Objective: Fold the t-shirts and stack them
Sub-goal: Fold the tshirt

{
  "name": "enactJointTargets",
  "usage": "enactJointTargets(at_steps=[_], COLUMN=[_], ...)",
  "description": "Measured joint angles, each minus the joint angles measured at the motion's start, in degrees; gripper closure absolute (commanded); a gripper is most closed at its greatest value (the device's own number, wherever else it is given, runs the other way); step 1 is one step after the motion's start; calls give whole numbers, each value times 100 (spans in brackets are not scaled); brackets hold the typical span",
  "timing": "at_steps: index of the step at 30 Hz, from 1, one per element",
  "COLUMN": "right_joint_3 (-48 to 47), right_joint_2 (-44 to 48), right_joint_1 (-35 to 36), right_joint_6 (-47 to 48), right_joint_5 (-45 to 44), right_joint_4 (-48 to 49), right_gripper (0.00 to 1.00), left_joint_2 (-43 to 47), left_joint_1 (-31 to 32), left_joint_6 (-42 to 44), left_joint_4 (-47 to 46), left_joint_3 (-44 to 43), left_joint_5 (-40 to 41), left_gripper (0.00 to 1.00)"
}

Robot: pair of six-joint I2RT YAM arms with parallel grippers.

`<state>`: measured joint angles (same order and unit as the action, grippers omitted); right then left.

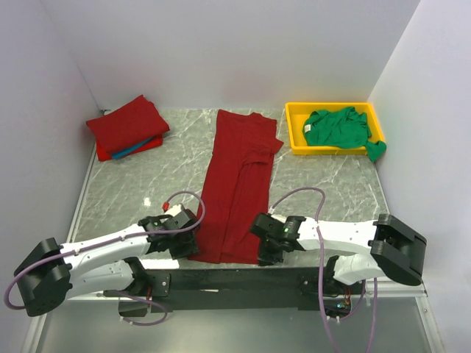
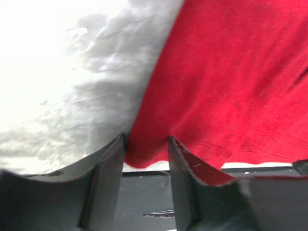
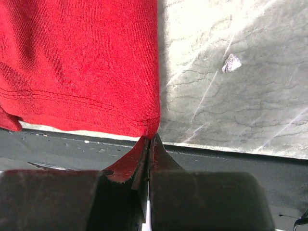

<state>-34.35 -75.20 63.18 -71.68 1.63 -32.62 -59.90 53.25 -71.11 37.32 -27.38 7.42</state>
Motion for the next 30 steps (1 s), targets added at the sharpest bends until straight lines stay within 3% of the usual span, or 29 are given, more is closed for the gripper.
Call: enactJointTargets(at_steps=[8, 17, 20, 21, 22, 30], right_joint_3=[66, 63, 44, 33, 26, -57], right_joint_2=[74, 70, 46, 39, 39, 234], right_joint_1=[-44, -48, -50, -50, -50, -94], right_joint_6=[-33, -26, -9, -2, -2, 13], right_joint_5=[7, 9, 9, 4, 0, -343], right_joint_4=[11, 13, 0, -13, -24, -483], right_gripper=[100, 100, 100, 100, 100, 100], left_joint_2=[197, -46, -57, -57, -57, 313], left_joint_1=[85, 85, 85, 85, 85, 98], left_joint_6=[-236, -122, -61, -44, -22, -13], left_joint_4=[546, 122, -175, -258, -317, -131], left_joint_3=[4, 22, 90, 111, 125, 142], left_joint_5=[166, -37, -160, -184, -208, -48], left_gripper=[63, 67, 82, 95, 99, 99])
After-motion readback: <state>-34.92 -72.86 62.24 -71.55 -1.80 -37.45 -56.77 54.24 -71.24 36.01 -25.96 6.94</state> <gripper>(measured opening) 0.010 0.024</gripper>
